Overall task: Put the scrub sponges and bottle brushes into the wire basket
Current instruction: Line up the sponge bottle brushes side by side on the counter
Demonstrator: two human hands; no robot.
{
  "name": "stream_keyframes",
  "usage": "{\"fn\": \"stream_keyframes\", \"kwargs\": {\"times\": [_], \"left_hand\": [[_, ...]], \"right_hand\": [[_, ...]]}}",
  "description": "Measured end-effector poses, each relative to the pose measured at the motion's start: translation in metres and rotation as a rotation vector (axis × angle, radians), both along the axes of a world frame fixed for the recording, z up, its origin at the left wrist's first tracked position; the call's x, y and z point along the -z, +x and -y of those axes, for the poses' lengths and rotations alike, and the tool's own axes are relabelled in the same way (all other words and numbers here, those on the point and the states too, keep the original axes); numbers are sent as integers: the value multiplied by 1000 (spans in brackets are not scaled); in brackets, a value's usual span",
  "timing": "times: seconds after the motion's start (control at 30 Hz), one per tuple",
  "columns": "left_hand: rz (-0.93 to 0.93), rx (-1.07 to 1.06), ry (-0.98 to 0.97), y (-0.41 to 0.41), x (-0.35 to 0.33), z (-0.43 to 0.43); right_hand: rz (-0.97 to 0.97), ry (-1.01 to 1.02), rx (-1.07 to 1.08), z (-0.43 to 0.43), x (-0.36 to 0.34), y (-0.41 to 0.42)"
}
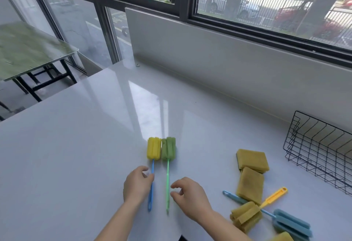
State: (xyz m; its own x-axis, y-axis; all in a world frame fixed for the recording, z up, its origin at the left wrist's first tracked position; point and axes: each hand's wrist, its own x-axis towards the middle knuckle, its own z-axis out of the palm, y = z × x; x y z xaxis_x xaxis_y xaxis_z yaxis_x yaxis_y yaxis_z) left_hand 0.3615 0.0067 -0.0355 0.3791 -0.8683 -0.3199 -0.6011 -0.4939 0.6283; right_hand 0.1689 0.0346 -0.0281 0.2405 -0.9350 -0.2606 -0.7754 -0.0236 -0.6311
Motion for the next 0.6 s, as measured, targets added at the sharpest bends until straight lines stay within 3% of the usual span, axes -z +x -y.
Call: {"fn": "stream_keyframes", "kwargs": {"times": [0.13, 0.43, 0.6], "left_hand": [[83, 21, -68, -9, -5, -4], [115, 299, -257, -66, -33, -8], [52, 508, -268, -111, -30, -15]], "right_hand": [[15, -18, 48, -4, -5, -19], [64, -114, 220, -9, -36, -85], [-78, -166, 315, -21, -52, -163]]}}
